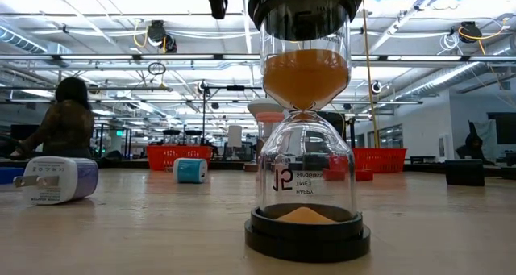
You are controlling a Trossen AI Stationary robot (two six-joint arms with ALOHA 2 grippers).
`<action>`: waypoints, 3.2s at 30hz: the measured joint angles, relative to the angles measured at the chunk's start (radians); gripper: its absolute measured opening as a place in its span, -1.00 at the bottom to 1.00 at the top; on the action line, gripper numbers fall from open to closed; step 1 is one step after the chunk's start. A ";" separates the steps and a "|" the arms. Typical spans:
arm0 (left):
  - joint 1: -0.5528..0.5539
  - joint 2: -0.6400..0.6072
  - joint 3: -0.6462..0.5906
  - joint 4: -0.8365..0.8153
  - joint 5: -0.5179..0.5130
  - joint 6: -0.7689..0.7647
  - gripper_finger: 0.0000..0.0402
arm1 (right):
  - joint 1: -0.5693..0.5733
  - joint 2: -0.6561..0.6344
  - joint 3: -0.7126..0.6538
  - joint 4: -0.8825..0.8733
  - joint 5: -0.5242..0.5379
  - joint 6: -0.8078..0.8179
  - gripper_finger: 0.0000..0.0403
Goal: Pick & Place Office items
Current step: Put the light blue digital clock into the bottom right red bin
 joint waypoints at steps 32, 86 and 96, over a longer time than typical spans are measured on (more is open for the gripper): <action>-0.085 0.071 0.000 -0.416 -0.170 -0.064 -0.22 | 0.000 -0.552 0.000 -0.988 0.188 -0.069 -0.38; -0.165 0.364 0.424 -1.084 -0.355 0.066 -0.59 | 0.000 -0.554 0.000 -1.042 0.163 -0.276 -0.98; -0.162 -0.113 -0.163 -0.598 -0.391 0.009 -0.90 | 0.000 -0.396 0.000 -0.848 0.186 -0.247 -0.98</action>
